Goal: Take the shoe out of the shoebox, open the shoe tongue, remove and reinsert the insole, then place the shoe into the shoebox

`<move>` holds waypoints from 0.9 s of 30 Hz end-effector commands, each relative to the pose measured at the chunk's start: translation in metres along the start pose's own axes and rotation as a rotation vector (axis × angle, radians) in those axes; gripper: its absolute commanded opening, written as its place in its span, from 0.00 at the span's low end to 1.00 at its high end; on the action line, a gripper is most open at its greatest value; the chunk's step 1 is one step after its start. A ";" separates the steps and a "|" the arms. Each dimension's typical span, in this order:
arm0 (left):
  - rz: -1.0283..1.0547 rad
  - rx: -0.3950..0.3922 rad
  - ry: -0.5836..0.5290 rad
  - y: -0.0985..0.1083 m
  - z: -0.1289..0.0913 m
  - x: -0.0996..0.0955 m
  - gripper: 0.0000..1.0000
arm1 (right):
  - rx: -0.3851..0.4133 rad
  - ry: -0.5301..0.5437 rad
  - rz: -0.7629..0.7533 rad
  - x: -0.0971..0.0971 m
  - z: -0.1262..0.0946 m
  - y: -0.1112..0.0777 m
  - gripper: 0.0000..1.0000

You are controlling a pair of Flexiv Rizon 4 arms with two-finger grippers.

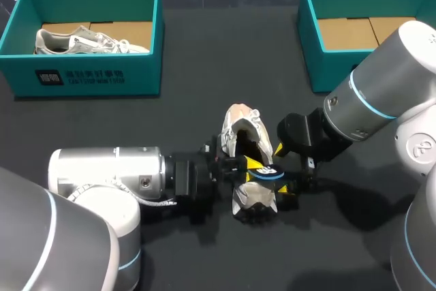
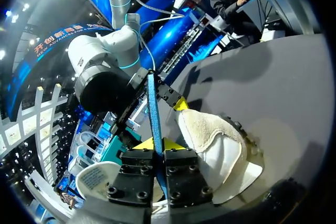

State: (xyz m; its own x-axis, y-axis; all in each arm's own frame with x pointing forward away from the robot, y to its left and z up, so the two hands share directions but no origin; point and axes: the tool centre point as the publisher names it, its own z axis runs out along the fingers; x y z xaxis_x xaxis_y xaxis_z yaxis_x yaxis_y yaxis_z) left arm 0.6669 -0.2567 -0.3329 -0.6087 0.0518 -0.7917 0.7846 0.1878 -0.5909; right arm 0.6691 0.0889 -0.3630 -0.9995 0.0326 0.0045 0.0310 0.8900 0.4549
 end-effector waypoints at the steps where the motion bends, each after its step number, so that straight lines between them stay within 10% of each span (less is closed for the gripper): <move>1: -0.011 -0.011 0.006 0.012 0.009 -0.001 0.00 | 0.002 -0.003 0.000 0.002 0.000 0.000 1.00; 12: -0.105 -0.034 -0.005 0.034 0.005 -0.008 0.00 | 0.002 -0.003 0.000 0.002 0.000 0.000 1.00; 16: -0.129 -0.007 0.000 0.021 0.000 -0.011 0.00 | 0.002 -0.003 0.000 0.002 0.000 0.000 1.00; 20: -0.142 0.051 -0.006 0.003 -0.003 -0.015 0.36 | 0.002 -0.003 0.000 0.002 0.000 0.000 1.00; 27: -0.129 0.111 -0.003 -0.020 -0.007 -0.018 0.27 | 0.002 -0.003 0.000 0.002 0.000 0.000 1.00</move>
State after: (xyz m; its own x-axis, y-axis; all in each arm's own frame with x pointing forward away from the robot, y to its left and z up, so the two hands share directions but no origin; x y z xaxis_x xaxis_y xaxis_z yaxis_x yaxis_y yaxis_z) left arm 0.6669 -0.2625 -0.3085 -0.7057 0.0295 -0.7079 0.7075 0.0837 -0.7018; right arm 0.6691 0.0889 -0.3630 -0.9995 0.0325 0.0044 0.0309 0.8900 0.4549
